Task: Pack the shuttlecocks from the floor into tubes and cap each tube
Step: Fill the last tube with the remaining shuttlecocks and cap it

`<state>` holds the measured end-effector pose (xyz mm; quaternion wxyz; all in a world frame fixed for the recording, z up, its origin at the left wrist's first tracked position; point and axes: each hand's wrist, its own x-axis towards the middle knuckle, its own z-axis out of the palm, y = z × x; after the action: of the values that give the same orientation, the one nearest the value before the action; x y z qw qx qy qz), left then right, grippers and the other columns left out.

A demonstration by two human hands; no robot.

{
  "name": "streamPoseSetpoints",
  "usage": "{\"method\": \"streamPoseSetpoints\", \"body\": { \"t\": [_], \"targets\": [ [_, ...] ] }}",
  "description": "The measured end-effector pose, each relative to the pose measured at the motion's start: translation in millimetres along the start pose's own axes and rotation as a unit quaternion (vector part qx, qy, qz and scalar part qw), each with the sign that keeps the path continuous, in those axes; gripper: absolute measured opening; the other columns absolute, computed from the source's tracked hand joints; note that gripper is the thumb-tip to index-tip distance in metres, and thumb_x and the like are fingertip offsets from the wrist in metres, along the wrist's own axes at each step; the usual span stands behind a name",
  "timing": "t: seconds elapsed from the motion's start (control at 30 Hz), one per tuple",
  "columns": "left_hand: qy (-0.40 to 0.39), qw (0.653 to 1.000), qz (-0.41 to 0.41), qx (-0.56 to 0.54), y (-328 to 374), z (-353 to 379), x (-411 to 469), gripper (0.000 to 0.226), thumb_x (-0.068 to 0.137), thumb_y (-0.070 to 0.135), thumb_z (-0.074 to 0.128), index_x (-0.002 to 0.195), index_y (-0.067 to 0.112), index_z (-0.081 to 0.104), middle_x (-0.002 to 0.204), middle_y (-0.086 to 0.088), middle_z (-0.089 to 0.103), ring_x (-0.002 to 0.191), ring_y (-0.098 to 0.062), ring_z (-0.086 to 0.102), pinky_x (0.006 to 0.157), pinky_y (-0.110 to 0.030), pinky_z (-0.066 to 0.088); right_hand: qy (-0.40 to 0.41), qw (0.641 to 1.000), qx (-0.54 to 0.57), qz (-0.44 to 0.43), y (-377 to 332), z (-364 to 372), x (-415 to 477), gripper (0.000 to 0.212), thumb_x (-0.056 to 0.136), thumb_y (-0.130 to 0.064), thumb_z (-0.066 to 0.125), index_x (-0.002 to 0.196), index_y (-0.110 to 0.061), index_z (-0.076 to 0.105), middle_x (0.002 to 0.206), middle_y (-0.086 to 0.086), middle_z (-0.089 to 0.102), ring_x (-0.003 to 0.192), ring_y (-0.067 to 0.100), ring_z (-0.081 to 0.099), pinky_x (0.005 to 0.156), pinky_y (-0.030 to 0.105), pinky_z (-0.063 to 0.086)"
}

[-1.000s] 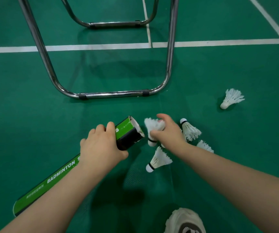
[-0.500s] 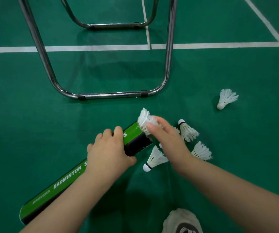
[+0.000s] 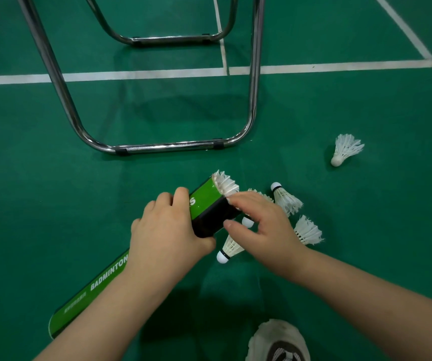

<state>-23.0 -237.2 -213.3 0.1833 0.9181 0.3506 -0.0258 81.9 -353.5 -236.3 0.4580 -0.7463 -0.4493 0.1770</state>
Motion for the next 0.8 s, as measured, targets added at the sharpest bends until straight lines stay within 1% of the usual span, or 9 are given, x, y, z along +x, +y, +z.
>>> {"method": "streamPoseSetpoints", "body": {
  "t": [0.1,0.2,0.33,0.4,0.47,0.53,0.63,0.7,0.8],
  "targets": [
    [-0.005,1.000,0.013,0.009,2,-3,-5,0.058,0.064,0.050,0.065,0.106,0.021,0.038,0.091,0.004,0.037,0.095,-0.024,0.048,0.077,-0.038,0.046,-0.050,0.998,0.019,0.015,-6,-3,1,0.042,0.072,-0.034,0.049,0.089,-0.001,0.068,0.081,0.006,0.065,0.079,0.016,0.057,0.074,0.031,0.047],
    [-0.025,0.999,0.018,0.037,4,-4,-9,0.060,0.064,0.054,0.063,0.107,0.022,0.036,0.092,0.005,0.036,0.098,-0.022,0.047,0.076,-0.035,0.043,-0.156,0.983,0.022,0.090,-11,-8,6,0.041,0.065,-0.033,0.056,0.092,-0.004,0.068,0.086,0.010,0.068,0.083,0.021,0.063,0.076,0.040,0.050],
    [-0.065,0.992,0.036,0.098,6,3,-16,0.073,0.062,0.064,0.062,0.115,0.024,0.032,0.104,0.005,0.041,0.105,-0.019,0.044,0.078,-0.033,0.038,-0.387,0.905,-0.006,0.178,-7,-14,16,0.068,0.048,-0.056,0.061,0.101,-0.013,0.061,0.100,0.011,0.063,0.091,0.029,0.063,0.081,0.049,0.052],
    [-0.064,0.992,0.036,0.103,6,7,-20,0.071,0.065,0.061,0.060,0.118,0.025,0.031,0.109,0.005,0.041,0.107,-0.019,0.043,0.079,-0.033,0.036,-0.422,0.891,0.005,0.170,-4,-14,16,0.070,0.051,-0.060,0.062,0.105,-0.015,0.059,0.104,0.008,0.058,0.095,0.027,0.061,0.087,0.048,0.050],
    [-0.036,0.995,0.030,0.093,5,9,-22,0.064,0.067,0.057,0.056,0.118,0.025,0.032,0.109,0.005,0.042,0.106,-0.020,0.043,0.078,-0.033,0.035,-0.322,0.927,0.111,0.158,-3,-12,12,0.054,0.061,-0.054,0.063,0.095,-0.013,0.061,0.093,0.006,0.058,0.084,0.020,0.060,0.084,0.041,0.052],
    [-0.007,0.997,0.020,0.078,4,10,-21,0.063,0.067,0.055,0.057,0.117,0.025,0.034,0.109,0.004,0.044,0.105,-0.021,0.044,0.078,-0.034,0.035,-0.122,0.954,0.239,0.135,2,-10,9,0.031,0.069,-0.046,0.058,0.075,-0.016,0.063,0.072,-0.003,0.057,0.069,0.009,0.055,0.065,0.026,0.049],
    [0.004,0.998,0.009,0.065,2,10,-17,0.064,0.067,0.054,0.061,0.118,0.025,0.035,0.109,0.003,0.045,0.104,-0.021,0.044,0.079,-0.034,0.035,0.051,0.964,0.230,0.119,24,-10,4,0.022,0.082,-0.034,0.053,0.075,-0.015,0.062,0.067,-0.005,0.061,0.068,0.012,0.058,0.066,0.027,0.051],
    [0.010,0.998,0.001,0.064,-1,9,-17,0.064,0.067,0.053,0.062,0.118,0.024,0.036,0.109,0.003,0.046,0.103,-0.022,0.045,0.078,-0.035,0.036,0.060,0.974,0.134,0.173,46,-7,0,0.014,0.089,-0.024,0.054,0.077,-0.021,0.061,0.072,-0.006,0.061,0.073,0.016,0.059,0.072,0.035,0.051],
    [0.020,0.998,-0.007,0.052,-3,9,-16,0.063,0.066,0.050,0.064,0.117,0.022,0.039,0.108,0.001,0.048,0.102,-0.024,0.046,0.078,-0.036,0.037,-0.070,0.960,-0.036,0.270,78,0,-13,0.015,0.091,-0.032,0.055,0.103,-0.023,0.056,0.090,-0.008,0.059,0.085,0.014,0.057,0.075,0.026,0.049]
  ]
}}
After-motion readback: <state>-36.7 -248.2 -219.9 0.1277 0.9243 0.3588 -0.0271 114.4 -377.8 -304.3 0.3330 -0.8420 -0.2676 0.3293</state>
